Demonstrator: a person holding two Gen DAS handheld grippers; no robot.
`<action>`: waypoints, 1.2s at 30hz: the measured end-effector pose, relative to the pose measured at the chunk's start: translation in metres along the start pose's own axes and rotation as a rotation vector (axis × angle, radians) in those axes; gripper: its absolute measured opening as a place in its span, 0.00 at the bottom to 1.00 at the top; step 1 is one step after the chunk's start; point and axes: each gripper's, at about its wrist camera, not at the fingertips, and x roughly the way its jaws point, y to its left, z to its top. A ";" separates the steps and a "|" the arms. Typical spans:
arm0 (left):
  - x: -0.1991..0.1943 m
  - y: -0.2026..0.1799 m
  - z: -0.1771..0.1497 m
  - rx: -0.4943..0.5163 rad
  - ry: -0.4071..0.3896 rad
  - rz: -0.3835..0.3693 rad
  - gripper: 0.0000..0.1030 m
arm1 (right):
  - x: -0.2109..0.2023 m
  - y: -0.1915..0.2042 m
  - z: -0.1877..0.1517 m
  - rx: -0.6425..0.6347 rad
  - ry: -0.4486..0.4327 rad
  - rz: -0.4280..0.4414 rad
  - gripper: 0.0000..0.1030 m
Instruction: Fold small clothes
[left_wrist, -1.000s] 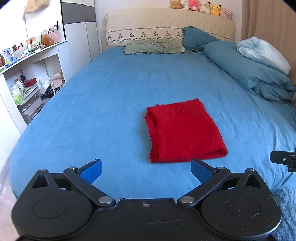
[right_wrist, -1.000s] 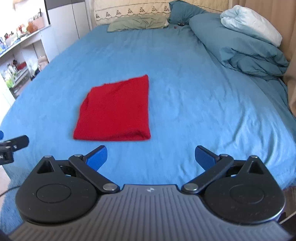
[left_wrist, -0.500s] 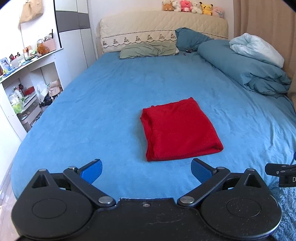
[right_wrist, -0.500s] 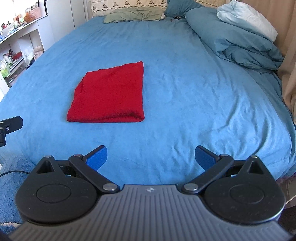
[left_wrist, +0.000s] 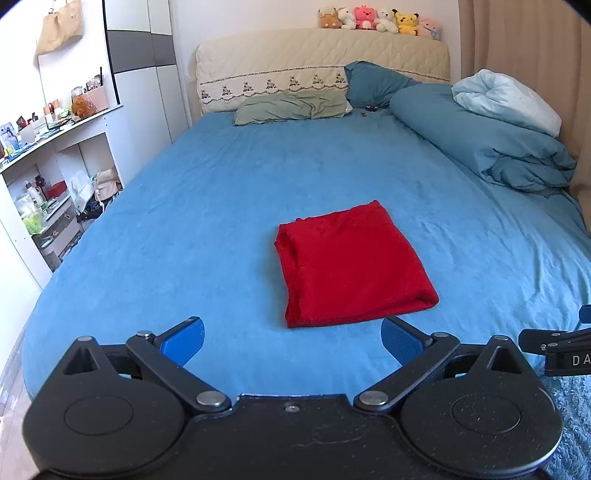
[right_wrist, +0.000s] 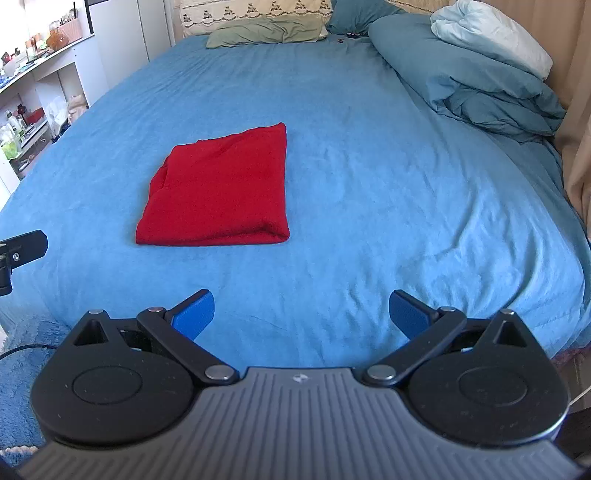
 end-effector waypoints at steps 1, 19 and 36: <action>-0.001 0.000 0.000 0.001 -0.002 0.000 1.00 | 0.000 0.000 0.000 0.000 -0.001 0.000 1.00; -0.003 -0.001 0.000 0.015 -0.012 0.003 1.00 | 0.000 0.003 -0.001 0.007 0.004 0.000 1.00; -0.004 -0.003 0.000 0.021 -0.015 -0.002 1.00 | 0.001 0.002 -0.002 0.013 0.009 0.002 1.00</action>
